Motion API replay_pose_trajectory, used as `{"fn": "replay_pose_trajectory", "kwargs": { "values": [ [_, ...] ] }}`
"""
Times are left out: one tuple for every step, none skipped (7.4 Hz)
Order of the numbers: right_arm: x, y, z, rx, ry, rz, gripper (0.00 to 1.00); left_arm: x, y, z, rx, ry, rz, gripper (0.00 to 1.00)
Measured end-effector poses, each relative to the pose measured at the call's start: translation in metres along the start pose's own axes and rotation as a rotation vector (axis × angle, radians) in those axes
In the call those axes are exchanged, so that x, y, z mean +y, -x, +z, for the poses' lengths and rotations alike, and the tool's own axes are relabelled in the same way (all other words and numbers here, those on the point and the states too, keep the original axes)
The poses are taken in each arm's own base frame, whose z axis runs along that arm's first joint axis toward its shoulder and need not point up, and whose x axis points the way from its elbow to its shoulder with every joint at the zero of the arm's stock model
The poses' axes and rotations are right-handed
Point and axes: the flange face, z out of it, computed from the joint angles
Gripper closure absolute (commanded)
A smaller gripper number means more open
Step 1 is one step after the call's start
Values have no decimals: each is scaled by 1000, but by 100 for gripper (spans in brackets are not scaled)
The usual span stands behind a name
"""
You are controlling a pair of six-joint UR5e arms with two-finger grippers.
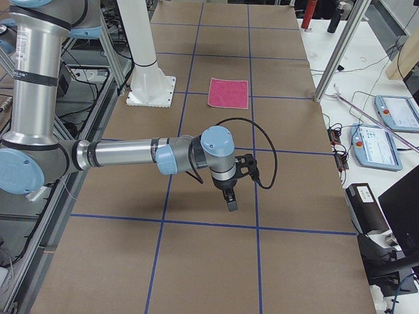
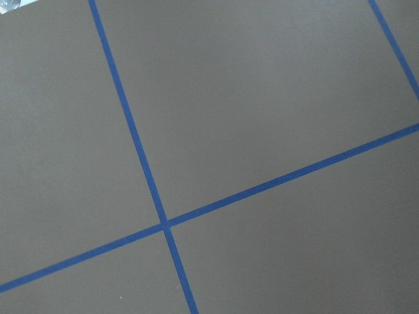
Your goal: Fold towel twice with both arms
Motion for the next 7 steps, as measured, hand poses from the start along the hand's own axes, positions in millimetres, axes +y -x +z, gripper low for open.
{"fn": "replay_pose_trajectory", "kwargs": {
  "values": [
    [-1,2,-2,-2,-29,-21,0,-10,-8,-6,0,-28,34,0],
    [-3,5,-4,-10,-46,-18,0,-18,-18,-3,5,-51,77,0],
    [-6,11,-5,-34,-56,16,0,-25,-38,9,25,-54,96,0],
    [-10,21,-4,-72,-68,62,0,-32,-65,25,56,-58,69,0],
    [-17,38,-1,-110,-88,111,0,-39,-101,42,101,-74,13,0],
    [-25,64,8,-151,-108,166,0,-43,-140,60,161,-86,-64,0],
    [-31,92,17,-195,-124,232,1,-46,-179,74,220,-96,-155,0]
  ]
}}
